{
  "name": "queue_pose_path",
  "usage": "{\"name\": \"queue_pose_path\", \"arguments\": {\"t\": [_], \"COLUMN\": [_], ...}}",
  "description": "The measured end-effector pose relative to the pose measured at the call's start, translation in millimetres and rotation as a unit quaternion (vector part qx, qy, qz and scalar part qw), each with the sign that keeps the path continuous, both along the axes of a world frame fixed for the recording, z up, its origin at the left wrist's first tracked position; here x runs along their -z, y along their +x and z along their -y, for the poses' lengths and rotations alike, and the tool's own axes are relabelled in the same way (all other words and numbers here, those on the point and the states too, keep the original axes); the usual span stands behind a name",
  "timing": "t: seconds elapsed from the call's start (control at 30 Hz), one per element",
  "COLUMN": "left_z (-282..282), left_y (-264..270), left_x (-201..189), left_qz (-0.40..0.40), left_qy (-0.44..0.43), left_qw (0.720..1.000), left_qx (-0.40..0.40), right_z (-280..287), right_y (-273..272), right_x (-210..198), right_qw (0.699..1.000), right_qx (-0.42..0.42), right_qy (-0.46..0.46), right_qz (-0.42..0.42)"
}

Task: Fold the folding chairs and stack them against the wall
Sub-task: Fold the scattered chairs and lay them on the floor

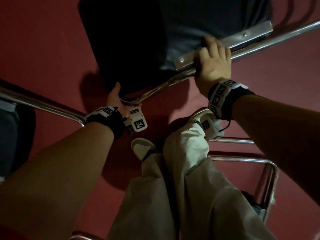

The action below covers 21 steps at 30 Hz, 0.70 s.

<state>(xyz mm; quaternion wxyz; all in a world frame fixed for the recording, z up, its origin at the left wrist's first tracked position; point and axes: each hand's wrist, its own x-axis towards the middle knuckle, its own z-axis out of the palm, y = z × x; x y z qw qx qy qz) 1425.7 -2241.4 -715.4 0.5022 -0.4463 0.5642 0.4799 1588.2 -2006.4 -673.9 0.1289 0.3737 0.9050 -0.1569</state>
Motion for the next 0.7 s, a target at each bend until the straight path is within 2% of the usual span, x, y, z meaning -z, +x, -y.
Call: {"name": "queue_pose_path", "arguments": {"t": [0.17, 0.4, 0.7], "left_z": [-1.1, -6.6, -15.0], "left_y": [20.3, 31.8, 36.6], "left_x": [34.6, 62.1, 68.7], "left_qz": [-0.014, -0.042, -0.022], "left_qy": [0.006, 0.017, -0.002], "left_qw": [1.000, 0.999, 0.998], "left_qx": [-0.009, 0.017, 0.057], "right_z": [20.1, 27.7, 33.3], "right_y": [34.4, 49.8, 54.3], "right_x": [52.9, 96.9, 121.2], "right_qw": [0.998, 0.998, 0.997], "right_qx": [0.001, 0.023, 0.048], "right_qy": [0.004, -0.007, -0.001], "right_qz": [-0.057, -0.065, -0.064]}}
